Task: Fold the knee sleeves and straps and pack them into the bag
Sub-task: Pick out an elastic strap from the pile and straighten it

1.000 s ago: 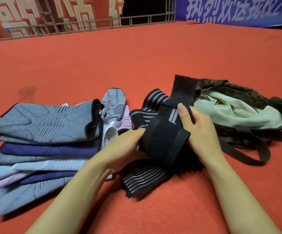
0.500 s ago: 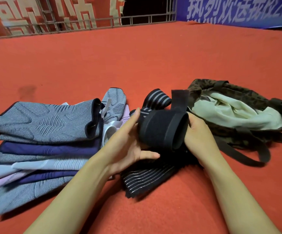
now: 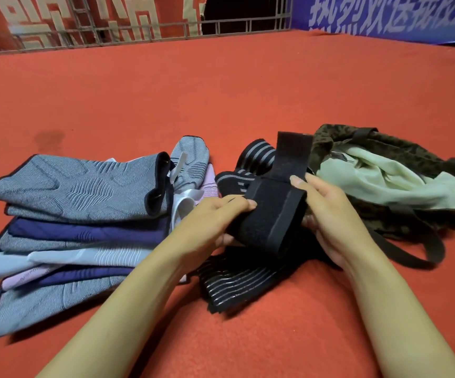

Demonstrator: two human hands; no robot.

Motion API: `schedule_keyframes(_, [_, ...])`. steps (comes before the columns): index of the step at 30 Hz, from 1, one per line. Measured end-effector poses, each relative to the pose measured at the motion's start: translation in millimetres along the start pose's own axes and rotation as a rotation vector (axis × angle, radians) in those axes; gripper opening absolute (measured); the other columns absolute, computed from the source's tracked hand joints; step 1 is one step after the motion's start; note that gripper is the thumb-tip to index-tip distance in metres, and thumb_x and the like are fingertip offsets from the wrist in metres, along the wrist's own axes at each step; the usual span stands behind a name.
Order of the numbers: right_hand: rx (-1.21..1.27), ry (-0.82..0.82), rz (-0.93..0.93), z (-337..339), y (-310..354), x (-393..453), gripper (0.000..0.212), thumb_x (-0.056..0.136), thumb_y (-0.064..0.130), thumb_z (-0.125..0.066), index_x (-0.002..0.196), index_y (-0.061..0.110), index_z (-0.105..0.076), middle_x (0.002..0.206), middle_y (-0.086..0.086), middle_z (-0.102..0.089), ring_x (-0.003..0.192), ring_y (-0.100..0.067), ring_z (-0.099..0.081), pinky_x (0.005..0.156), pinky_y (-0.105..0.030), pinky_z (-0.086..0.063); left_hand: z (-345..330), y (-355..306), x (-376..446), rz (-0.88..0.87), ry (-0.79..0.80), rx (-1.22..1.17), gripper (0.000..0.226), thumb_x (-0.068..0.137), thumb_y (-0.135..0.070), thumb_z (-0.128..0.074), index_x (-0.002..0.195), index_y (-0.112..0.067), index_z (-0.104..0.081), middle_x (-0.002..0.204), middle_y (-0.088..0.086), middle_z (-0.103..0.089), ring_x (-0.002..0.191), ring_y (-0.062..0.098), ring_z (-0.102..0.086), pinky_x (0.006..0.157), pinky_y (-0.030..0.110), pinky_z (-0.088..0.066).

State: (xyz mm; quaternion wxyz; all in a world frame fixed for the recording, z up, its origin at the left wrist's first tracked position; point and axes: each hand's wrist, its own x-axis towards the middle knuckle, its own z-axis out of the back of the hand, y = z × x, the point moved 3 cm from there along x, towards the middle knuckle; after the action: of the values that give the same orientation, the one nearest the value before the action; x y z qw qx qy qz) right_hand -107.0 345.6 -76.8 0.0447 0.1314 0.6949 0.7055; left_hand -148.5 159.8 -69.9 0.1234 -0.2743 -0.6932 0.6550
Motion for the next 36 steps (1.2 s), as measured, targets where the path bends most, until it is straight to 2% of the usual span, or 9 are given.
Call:
schedule_keyframes(3, [0.143,0.091,0.025,-5.0,4.7,-4.0,0.026,0.108,0.016,-0.047,0.117,0.017,-0.072,0.115,-0.003,-0.077,0.107,-0.015,-0.072,0.085,-0.032,-0.056,-1.7,-4.5,-3.8,0.029,-0.019,0.035,0.024,0.103,-0.018,-0.057,0.086,-0.006,-0.068,0.072,0.001,-0.068,0.060,0.007,-0.065,0.046,0.020,-0.051])
schedule_keyframes(7, [-0.225,0.156,0.316,-9.7,11.2,-7.4,0.041,0.104,-0.002,-0.049,0.132,0.023,-0.066,0.131,0.008,-0.070,0.128,-0.010,-0.061,0.110,-0.030,-0.045,-3.6,-5.7,-5.5,0.034,0.009,0.084,0.032,0.106,-0.016,-0.053,0.075,-0.010,-0.058,0.049,-0.009,-0.055,0.039,0.002,-0.053,0.034,0.014,-0.039])
schedule_keyframes(15, [-0.442,0.275,0.410,-9.7,7.1,-10.7,0.048,0.092,0.004,-0.049,0.129,0.027,-0.069,0.146,0.016,-0.060,0.141,-0.005,-0.049,0.120,-0.038,-0.036,2.6,-2.7,-2.8,0.097,0.010,-0.122,0.032,0.106,-0.025,-0.054,0.125,-0.006,-0.071,0.096,0.005,-0.073,0.074,0.008,-0.068,0.053,0.020,-0.052])
schedule_keyframes(19, [-0.416,0.364,0.355,-4.6,3.9,-12.6,0.041,0.102,0.017,-0.044,0.132,0.027,-0.069,0.152,0.017,-0.054,0.144,-0.003,-0.045,0.121,-0.038,-0.032,1.5,-3.5,-5.3,0.128,-0.009,-0.178,0.027,0.108,-0.022,-0.050,0.116,-0.005,-0.070,0.081,0.004,-0.074,0.058,0.008,-0.067,0.044,0.016,-0.047])
schedule_keyframes(22, [-0.369,0.267,0.310,-8.0,5.2,-10.1,0.040,0.110,0.035,-0.039,0.122,0.027,-0.076,0.145,0.020,-0.059,0.138,0.002,-0.050,0.117,-0.030,-0.036,-0.9,-2.4,-2.5,0.095,-0.008,-0.168,0.032,0.109,-0.023,-0.047,0.115,-0.001,-0.071,0.089,0.009,-0.078,0.067,0.009,-0.072,0.051,0.017,-0.053])
schedule_keyframes(26, [-0.367,0.114,0.288,-12.9,7.1,-4.1,0.021,0.104,0.024,-0.062,0.116,0.033,-0.076,0.130,0.019,-0.068,0.125,0.004,-0.059,0.105,-0.020,-0.044,-3.7,2.0,2.6,0.047,-0.088,-0.220,0.037,0.110,-0.030,-0.045,0.117,-0.010,-0.075,0.111,0.008,-0.079,0.098,0.016,-0.075,0.075,0.025,-0.060])
schedule_keyframes(29, [-0.147,0.117,0.057,-9.5,-0.3,-2.6,0.037,0.101,0.032,-0.064,0.136,0.046,-0.060,0.127,0.013,-0.069,0.119,-0.006,-0.066,0.100,-0.034,-0.052,-4.7,3.1,6.2,0.018,-0.166,-0.314,0.034,0.108,-0.022,-0.049,0.092,-0.015,-0.078,0.090,0.001,-0.080,0.077,0.009,-0.075,0.063,0.025,-0.059])
schedule_keyframes(32, [0.143,0.179,-0.234,-13.7,-8.3,-5.8,0.036,0.105,0.030,-0.057,0.140,0.032,-0.057,0.129,0.003,-0.072,0.118,-0.014,-0.069,0.091,-0.035,-0.055,-4.2,7.3,8.3,-0.030,-0.148,-0.209,0.029,0.107,-0.018,-0.050,0.094,-0.011,-0.074,0.086,0.001,-0.079,0.075,0.009,-0.073,0.062,0.021,-0.057])
schedule_keyframes(36, [0.285,0.122,-0.230,-22.3,-7.7,-5.1,0.022,0.104,0.013,-0.054,0.120,0.020,-0.067,0.110,-0.004,-0.075,0.102,-0.014,-0.069,0.087,-0.031,-0.054,-8.4,16.3,9.2,-0.061,-0.060,0.005,0.030,0.106,-0.019,-0.052,0.111,-0.004,-0.078,0.113,0.010,-0.078,0.102,0.015,-0.072,0.087,0.029,-0.055])
